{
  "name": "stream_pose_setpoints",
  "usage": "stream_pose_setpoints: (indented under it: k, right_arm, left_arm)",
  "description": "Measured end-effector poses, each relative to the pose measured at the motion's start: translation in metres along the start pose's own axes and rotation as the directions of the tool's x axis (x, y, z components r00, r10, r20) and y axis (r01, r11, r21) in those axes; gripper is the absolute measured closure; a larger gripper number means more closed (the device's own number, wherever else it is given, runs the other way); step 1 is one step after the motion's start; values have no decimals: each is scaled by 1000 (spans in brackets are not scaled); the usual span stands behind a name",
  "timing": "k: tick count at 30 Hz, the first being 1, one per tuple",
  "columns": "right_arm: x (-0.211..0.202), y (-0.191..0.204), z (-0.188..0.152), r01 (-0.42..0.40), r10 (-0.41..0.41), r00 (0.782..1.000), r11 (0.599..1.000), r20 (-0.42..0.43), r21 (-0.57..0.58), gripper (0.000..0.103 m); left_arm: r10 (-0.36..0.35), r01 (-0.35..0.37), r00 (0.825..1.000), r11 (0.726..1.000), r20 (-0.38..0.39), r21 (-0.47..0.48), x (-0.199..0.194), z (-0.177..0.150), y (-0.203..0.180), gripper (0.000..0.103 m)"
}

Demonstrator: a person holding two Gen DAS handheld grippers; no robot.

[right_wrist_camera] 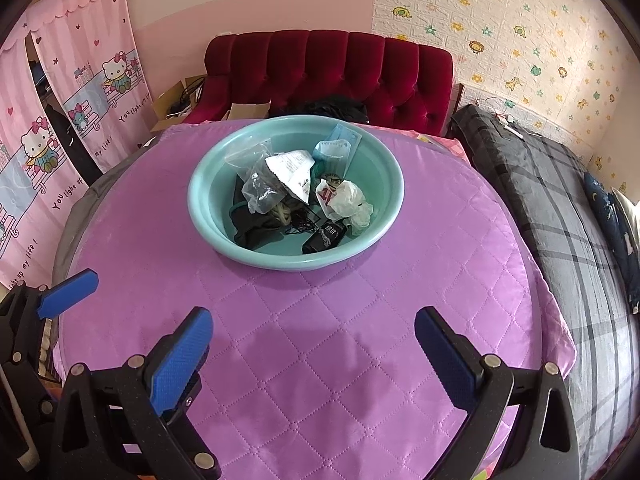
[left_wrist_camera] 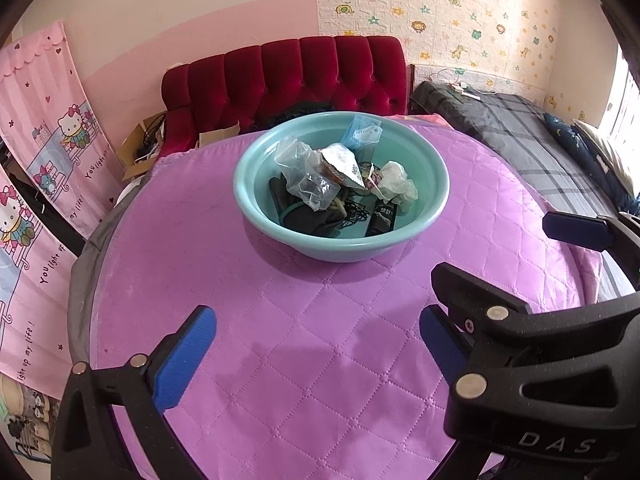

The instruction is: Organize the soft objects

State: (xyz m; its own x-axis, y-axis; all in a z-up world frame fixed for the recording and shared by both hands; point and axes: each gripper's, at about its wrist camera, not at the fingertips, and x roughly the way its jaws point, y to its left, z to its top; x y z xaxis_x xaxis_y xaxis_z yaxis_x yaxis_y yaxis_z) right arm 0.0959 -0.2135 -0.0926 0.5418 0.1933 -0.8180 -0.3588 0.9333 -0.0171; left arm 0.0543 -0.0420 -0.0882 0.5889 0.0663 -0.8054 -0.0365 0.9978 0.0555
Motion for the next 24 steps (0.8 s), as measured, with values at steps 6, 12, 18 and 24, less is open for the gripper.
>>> stream_pose_setpoints:
  k: [6, 12, 18, 24]
  right_arm:
    - [1, 0, 0, -6, 6, 1000, 1000, -2, 3, 0]
    - [1, 1, 1, -7, 7, 1000, 1000, 0, 2, 0]
    - [2, 0, 1, -5, 5, 1000, 1000, -1, -2, 0]
    - [2, 0, 2, -4, 4, 1000, 1000, 1, -6, 0]
  left_arm:
    - [-1, 1, 1000, 1000, 2, 1, -1, 1, 0, 0]
    - [-3, 3, 1000, 1000, -2, -5, -1, 1, 1, 0]
    - [-4, 4, 1000, 1000, -4, -7, 0, 1, 1, 0]
    - [-1, 1, 1000, 1000, -3, -8, 0, 2, 1, 0]
